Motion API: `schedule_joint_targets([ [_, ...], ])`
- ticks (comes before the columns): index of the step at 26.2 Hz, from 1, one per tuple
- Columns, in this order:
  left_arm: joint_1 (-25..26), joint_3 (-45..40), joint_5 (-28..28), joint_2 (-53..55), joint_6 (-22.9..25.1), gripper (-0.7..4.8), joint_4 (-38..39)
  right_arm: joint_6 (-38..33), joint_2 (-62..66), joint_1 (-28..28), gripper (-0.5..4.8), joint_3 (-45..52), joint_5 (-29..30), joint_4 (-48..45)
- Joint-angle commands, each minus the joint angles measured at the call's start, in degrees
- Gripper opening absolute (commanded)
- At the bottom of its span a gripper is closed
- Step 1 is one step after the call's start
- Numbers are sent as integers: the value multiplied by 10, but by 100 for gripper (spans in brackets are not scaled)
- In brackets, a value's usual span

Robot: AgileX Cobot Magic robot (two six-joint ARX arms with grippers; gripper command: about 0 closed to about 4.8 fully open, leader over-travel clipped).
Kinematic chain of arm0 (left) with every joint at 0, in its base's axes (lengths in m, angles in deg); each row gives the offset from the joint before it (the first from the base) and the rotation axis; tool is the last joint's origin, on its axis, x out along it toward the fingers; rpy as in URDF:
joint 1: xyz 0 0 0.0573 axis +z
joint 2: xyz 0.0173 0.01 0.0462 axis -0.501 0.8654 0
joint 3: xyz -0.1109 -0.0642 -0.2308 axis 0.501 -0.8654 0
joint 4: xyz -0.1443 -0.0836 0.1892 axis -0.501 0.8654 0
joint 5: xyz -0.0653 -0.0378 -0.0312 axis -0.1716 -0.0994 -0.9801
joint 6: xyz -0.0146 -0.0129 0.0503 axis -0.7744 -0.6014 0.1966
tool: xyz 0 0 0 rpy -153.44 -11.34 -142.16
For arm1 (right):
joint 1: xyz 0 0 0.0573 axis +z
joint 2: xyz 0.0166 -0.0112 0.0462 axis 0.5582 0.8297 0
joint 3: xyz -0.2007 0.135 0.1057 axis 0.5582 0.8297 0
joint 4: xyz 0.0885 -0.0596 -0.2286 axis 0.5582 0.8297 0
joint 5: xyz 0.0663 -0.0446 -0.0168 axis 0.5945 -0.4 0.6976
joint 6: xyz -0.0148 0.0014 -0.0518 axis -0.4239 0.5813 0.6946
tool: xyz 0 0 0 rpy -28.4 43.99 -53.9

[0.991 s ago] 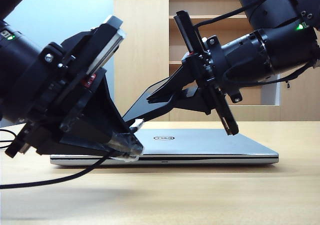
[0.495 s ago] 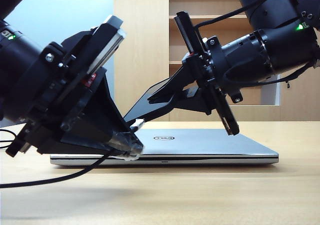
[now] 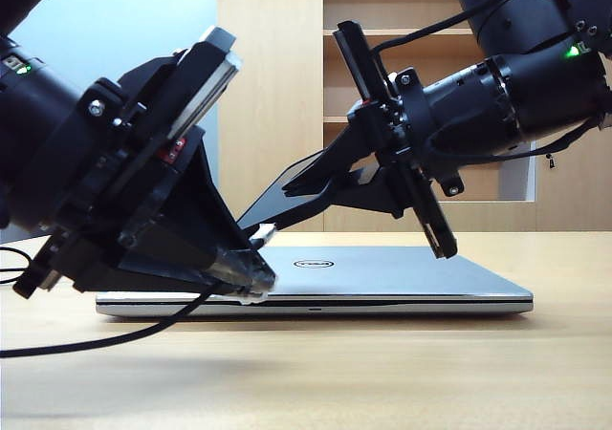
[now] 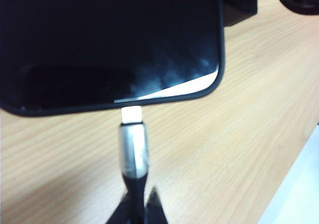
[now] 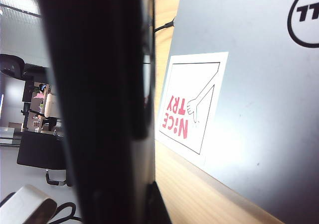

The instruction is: Pick up the charging cable and the phone, plug the charging cable into the charging port on the phone, and finally place them back on the table.

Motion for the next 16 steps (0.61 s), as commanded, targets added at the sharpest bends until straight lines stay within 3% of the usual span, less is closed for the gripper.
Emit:
schedule_joint_targets([
  [1, 1, 3, 4, -2, -1, -6, -11, -1, -3, -4, -6, -3, 9, -24],
  [16, 1, 3, 4, -2, -1, -6, -9, -11, -3, -5, -6, -3, 27, -22],
])
